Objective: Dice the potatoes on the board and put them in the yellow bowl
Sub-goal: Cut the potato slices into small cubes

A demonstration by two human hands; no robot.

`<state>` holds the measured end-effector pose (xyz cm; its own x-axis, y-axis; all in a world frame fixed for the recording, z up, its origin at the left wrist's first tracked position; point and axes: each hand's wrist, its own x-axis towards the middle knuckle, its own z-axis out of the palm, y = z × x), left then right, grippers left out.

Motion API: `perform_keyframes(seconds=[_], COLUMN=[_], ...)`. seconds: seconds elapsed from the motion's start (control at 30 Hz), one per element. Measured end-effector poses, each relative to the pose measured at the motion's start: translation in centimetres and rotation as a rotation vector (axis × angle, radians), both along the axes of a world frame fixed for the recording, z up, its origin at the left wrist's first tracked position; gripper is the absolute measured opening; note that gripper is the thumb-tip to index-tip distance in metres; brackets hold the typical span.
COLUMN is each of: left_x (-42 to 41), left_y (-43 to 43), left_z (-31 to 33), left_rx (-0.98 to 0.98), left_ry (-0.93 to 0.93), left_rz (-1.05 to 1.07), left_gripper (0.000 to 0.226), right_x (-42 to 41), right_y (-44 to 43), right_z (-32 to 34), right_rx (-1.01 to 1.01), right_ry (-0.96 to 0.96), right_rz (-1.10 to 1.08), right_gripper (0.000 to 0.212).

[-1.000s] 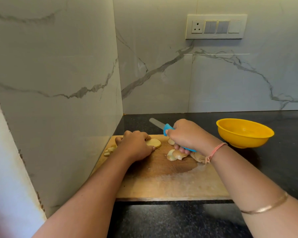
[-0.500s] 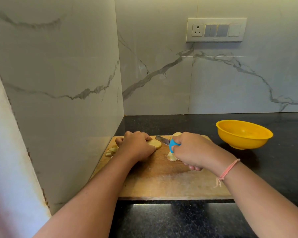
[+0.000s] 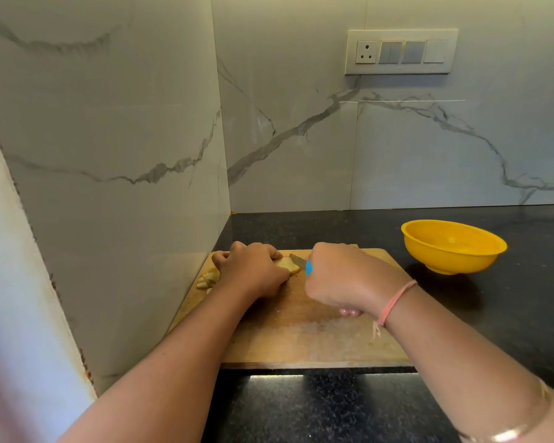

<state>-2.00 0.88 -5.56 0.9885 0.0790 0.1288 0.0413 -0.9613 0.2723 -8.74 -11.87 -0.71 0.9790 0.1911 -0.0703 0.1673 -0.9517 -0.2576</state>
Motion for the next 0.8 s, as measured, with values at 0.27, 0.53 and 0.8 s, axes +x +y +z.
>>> perform_keyframes(seconds=[0.27, 0.53, 0.8], left_x=[0.0, 0.2, 0.7], left_y=[0.0, 0.2, 0.2], left_z=[0.0, -0.1, 0.0], left_rx=[0.014, -0.029, -0.042], left_ry=[-0.015, 0.011, 0.026], left_rz=[0.0, -0.012, -0.001], left_gripper=[0.044, 0.041, 0.045], right_x=[-3.2, -2.4, 0.2], right_y=[-1.7, -1.9, -0.6], right_z=[-0.8, -0.1, -0.8], right_rx=[-0.047, 0.054, 0.119], right_ry=[-0.011, -0.095, -0.024], right_rz=[0.031, -0.032, -0.031], right_gripper=[0.029, 0.035, 0.04])
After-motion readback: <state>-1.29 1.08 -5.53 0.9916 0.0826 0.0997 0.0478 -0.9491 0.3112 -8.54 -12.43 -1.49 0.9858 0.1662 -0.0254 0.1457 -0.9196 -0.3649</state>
